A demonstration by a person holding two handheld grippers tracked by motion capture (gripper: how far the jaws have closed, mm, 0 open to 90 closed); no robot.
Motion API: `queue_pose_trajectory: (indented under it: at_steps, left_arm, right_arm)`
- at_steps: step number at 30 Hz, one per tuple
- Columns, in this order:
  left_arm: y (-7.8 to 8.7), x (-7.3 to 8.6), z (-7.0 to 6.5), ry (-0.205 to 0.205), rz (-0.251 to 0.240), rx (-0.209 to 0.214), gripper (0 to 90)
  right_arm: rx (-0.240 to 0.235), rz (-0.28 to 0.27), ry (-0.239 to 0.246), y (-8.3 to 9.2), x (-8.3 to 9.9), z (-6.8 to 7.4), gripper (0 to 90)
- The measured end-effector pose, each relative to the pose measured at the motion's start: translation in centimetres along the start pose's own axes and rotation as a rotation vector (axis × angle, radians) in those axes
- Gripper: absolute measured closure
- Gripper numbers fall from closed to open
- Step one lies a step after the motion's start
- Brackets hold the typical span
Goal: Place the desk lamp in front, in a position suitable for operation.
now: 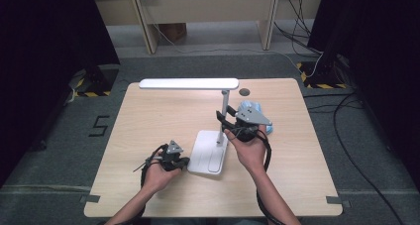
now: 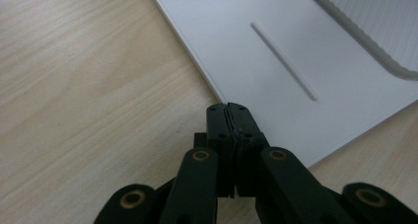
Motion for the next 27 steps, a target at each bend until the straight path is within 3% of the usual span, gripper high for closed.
queue_pose_trajectory:
  at_steps: [7, 12, 17, 23, 25, 27]
  left_arm:
    - [-0.1, -0.2, -1.5, -0.017, 0.000, 0.036, 88.7]
    - [-0.3, -0.1, -2.9, -0.049, 0.006, 0.067, 87.5]
    - [-0.3, -0.1, -2.8, -0.045, 0.006, 0.059, 86.3]
    - [-0.5, -0.3, -2.2, -0.016, 0.004, 0.032, 84.6]
    - [-0.7, -0.6, -1.8, -0.008, 0.005, 0.021, 84.5]
    - [-0.8, -0.7, -1.7, -0.007, 0.005, 0.017, 84.3]
  right_arm:
    - [-0.010, -0.002, 0.000, 0.0, -0.1, -0.8, 60.6]
    - [0.003, -0.013, -0.062, -0.2, 0.8, -1.6, 72.7]
    - [0.015, -0.003, -0.057, -0.1, 1.4, -1.4, 73.7]
    - [0.077, 0.000, -0.044, -0.2, 1.3, -1.1, 73.5]
    - [0.120, -0.005, -0.075, -0.2, 1.3, -0.9, 74.5]
    - [0.133, -0.011, -0.094, -0.2, 1.3, -0.9, 74.7]
Point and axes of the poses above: each handheld gripper's, and its own axes: y roughly backward along the jaws, x roughly out of its underside, z roughly to its left, the point moved 8 cm from there along -y, roughly forward along the jaws, and after that the axes turned 4 degrees about -x, right-handed, at the moved point
